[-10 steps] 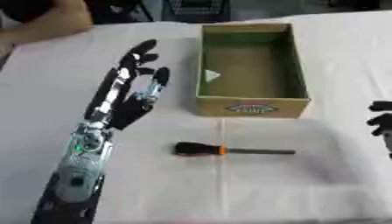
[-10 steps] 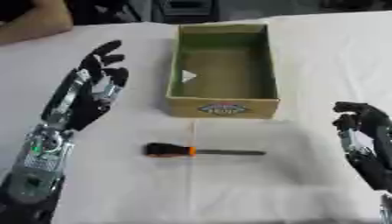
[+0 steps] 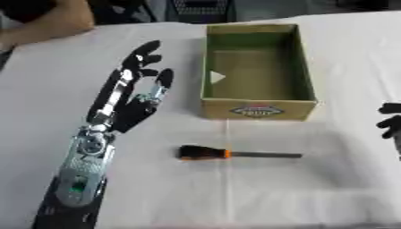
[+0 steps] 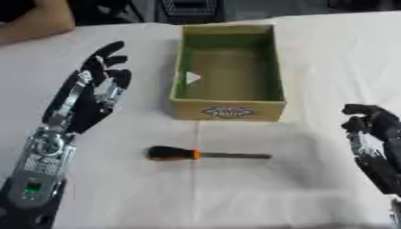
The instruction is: Pick up objects on the table and place them in the box.
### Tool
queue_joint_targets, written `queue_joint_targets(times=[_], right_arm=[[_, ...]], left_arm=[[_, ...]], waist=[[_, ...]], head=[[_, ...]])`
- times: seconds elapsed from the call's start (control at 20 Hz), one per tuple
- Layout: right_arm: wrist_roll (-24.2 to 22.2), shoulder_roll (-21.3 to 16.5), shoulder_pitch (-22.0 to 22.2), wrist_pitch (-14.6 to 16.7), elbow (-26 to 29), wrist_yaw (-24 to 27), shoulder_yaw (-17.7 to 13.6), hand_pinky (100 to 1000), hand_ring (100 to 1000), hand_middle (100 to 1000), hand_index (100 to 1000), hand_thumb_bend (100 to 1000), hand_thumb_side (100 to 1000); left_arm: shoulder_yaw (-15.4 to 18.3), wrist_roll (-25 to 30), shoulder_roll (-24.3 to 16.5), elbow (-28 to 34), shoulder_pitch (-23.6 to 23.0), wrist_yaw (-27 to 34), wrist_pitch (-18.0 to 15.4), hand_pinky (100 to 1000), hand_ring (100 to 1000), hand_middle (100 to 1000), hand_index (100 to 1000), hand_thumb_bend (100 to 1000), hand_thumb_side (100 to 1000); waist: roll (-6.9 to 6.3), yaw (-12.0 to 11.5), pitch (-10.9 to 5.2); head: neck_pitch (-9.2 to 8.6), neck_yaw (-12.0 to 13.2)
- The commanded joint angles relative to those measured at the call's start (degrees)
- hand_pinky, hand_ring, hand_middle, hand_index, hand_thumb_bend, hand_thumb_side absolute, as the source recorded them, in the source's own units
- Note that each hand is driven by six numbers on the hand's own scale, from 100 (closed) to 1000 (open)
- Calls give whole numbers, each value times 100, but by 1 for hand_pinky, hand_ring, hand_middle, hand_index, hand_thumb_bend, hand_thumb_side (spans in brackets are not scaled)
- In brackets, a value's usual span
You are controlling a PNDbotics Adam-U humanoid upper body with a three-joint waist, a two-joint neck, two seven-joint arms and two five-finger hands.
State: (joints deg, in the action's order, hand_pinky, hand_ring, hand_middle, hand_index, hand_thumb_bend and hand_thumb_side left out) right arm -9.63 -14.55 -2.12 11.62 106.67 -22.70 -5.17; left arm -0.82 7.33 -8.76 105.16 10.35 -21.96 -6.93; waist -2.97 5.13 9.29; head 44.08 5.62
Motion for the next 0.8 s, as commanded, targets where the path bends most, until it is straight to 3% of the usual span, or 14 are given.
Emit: queue_joint_targets(times=[0.05, 0.3, 0.6, 0.8], right_arm=[[-3, -48, -47, -5, 101, 14, -42, 501, 600, 691, 799, 116, 780], [-8, -49, -50, -6, 99, 10, -39, 501, 600, 689, 798, 116, 782], [-61, -70, -70, 12, 99, 2, -8, 502, 599, 686, 795, 115, 783], [-89, -76, -81, 21, 99, 10, 7, 502, 599, 686, 795, 114, 783]], left_arm=[[-2, 19, -41, 105, 37, 17, -12, 798, 904, 962, 995, 365, 733], [-15, 100, -280, 143, 64, -322, 17, 812, 912, 961, 983, 367, 714], [-497, 673, -1574, 210, 198, -982, -65, 833, 925, 950, 959, 374, 718], [-727, 982, -1972, 213, 287, -1145, -175, 834, 927, 947, 955, 378, 717]], waist=[[22, 1, -63], [16, 16, -59], [-17, 94, -61], [-24, 134, -62]], head=[[3, 28], [3, 32], [3, 71], [3, 90]])
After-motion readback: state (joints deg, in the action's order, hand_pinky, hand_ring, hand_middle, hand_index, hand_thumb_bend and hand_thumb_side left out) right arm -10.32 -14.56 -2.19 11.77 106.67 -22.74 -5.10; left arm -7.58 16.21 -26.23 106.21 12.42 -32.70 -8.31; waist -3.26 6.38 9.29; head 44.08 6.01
